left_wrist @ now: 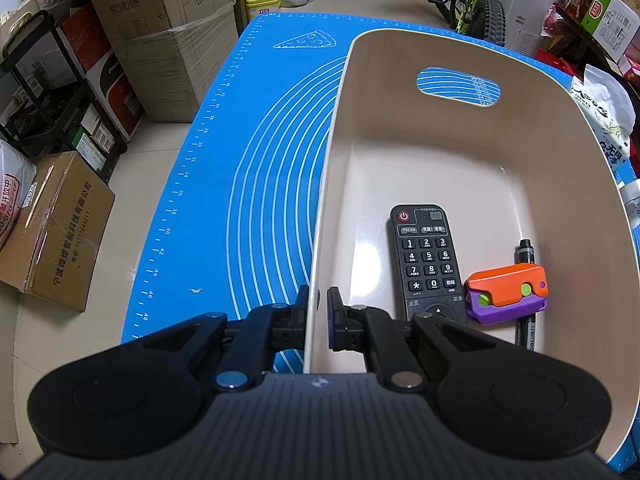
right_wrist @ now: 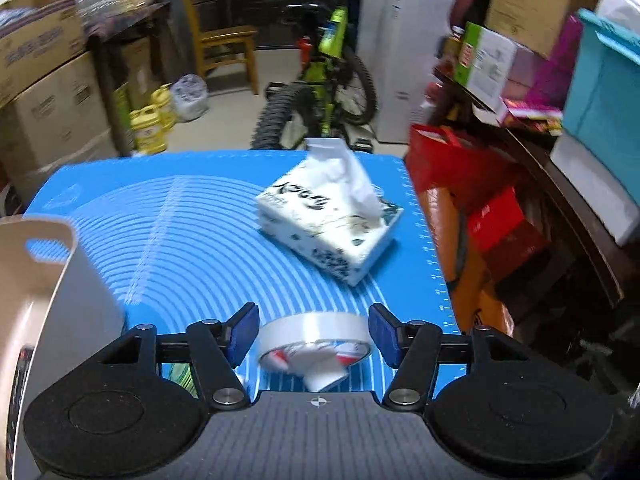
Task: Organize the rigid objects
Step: 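Move the right tool to the white tape roll and grasp it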
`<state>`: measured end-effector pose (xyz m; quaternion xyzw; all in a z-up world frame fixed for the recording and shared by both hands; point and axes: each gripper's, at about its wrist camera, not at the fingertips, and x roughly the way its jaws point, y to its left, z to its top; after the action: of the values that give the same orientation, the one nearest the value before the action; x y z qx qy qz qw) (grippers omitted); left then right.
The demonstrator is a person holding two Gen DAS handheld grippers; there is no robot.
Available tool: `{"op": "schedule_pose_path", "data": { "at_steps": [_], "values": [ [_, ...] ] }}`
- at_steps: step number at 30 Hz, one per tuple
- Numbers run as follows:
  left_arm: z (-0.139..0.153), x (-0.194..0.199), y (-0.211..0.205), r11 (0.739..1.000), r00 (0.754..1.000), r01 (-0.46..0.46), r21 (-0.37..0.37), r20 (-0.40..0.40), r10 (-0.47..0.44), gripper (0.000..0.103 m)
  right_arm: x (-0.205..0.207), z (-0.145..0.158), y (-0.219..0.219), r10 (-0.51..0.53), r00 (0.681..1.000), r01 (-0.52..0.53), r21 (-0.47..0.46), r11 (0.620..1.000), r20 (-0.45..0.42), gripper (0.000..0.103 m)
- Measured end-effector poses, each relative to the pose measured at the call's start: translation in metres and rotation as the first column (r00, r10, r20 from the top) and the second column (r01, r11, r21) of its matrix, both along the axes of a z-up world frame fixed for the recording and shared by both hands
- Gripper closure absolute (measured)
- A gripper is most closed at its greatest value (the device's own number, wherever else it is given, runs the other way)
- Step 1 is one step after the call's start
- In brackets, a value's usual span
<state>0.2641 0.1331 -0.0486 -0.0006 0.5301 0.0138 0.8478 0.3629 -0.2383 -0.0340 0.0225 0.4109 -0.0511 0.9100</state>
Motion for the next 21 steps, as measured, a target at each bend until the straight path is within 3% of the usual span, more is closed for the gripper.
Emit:
{"op": "schedule_pose_path", "data": {
  "at_steps": [8,15,21],
  "values": [
    [0.000,0.000,-0.001,1.000,1.000,0.001,0.002,0.000,-0.001,0.094,0.014,-0.029,-0.028,-0.212,0.973,0.225,0.174,0.959,-0.086,0.028],
    [-0.001,0.000,-0.002,1.000,1.000,0.001,0.004,-0.002,-0.001,0.094,0.025,-0.042,-0.033,-0.282,0.949,0.311,0.291,0.905,-0.137,0.027],
    [-0.001,0.000,-0.003,1.000,1.000,0.002,0.006,-0.002,-0.002,0.094,0.020,-0.046,-0.033,-0.285,0.945,0.324,0.333,0.886,-0.161,0.041]
  ]
}}
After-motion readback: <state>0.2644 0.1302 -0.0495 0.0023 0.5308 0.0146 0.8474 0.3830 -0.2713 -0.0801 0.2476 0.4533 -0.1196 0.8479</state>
